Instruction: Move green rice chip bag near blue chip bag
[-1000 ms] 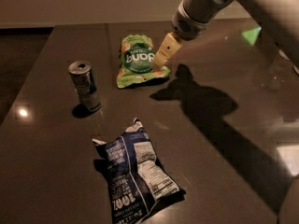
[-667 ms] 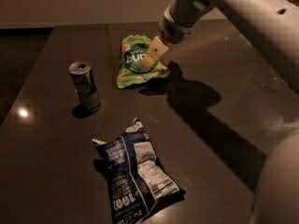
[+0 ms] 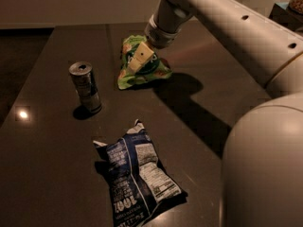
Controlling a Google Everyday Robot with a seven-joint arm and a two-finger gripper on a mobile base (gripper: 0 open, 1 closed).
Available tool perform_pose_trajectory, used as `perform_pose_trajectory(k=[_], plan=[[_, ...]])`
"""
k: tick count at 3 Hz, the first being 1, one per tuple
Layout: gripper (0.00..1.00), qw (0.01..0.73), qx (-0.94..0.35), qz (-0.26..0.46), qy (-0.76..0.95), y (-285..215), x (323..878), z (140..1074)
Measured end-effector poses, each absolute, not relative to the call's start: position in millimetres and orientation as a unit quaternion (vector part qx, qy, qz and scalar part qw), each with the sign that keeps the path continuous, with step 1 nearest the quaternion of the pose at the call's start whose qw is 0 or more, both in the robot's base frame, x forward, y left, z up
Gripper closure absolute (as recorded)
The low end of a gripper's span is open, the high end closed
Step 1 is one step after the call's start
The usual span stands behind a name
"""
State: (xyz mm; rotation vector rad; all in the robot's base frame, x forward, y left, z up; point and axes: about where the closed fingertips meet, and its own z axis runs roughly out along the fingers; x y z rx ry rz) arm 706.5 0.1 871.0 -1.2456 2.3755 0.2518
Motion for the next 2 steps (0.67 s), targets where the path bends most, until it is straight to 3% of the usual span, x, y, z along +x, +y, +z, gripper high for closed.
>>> perform_pose_trajectory(k=[1, 2], plan=[[0.00, 0.211, -0.447, 0.094, 0.864, 10.7, 716.1, 859.7], [0.19, 0.198, -0.438, 0.098, 0.871, 15.0, 722.2, 852.0]])
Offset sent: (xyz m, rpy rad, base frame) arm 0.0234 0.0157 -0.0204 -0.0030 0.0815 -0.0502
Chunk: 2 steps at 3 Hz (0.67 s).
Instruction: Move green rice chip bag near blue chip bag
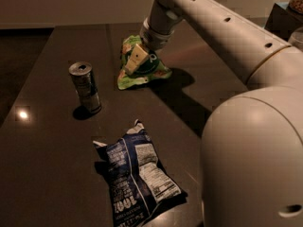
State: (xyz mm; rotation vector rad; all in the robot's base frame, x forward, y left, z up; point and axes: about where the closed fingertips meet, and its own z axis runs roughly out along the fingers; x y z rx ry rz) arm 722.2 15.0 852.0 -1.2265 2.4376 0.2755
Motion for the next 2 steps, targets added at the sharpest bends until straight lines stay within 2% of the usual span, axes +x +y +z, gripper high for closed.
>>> perform_pose_trajectory(k=[2], plan=[[0.65, 0.190, -0.433, 0.108, 0.874, 13.0, 720.2, 851.7]])
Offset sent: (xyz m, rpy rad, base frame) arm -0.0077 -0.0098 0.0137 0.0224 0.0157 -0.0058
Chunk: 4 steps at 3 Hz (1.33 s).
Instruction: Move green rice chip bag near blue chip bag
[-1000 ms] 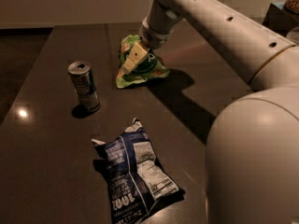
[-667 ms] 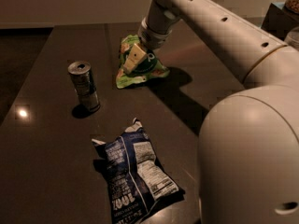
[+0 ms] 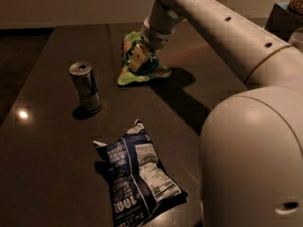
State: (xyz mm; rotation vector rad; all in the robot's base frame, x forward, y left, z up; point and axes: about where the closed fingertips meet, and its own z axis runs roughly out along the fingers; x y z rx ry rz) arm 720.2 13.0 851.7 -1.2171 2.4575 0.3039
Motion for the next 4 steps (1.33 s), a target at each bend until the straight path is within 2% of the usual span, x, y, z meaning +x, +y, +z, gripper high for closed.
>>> perform_pose_trajectory(k=[1, 2, 4], plan=[[0.88, 0.200, -0.449, 0.110, 0.864, 7.1, 706.5, 868.6], [1.00, 0.203, -0.485, 0.115, 0.842, -1.4, 678.0, 891.1], [1.00, 0.197, -0.533, 0.144, 0.810, -26.0, 605.0, 917.5]])
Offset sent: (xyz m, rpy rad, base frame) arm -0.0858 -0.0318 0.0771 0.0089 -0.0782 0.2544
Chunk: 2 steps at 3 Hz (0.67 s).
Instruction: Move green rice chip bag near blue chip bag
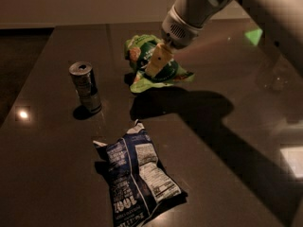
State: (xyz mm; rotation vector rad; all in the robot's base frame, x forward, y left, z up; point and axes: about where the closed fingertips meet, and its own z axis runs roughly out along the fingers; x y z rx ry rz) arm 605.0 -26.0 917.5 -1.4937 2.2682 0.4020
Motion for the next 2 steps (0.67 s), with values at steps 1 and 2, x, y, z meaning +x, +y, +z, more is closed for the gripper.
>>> perform_pose_trajectory(k=[1, 2], plan=[[1.00, 0.190, -0.528, 0.171, 0.810, -42.0, 565.0, 918.8], [1.00, 0.176, -0.520, 0.198, 0.812, -51.8, 530.6, 914.3]])
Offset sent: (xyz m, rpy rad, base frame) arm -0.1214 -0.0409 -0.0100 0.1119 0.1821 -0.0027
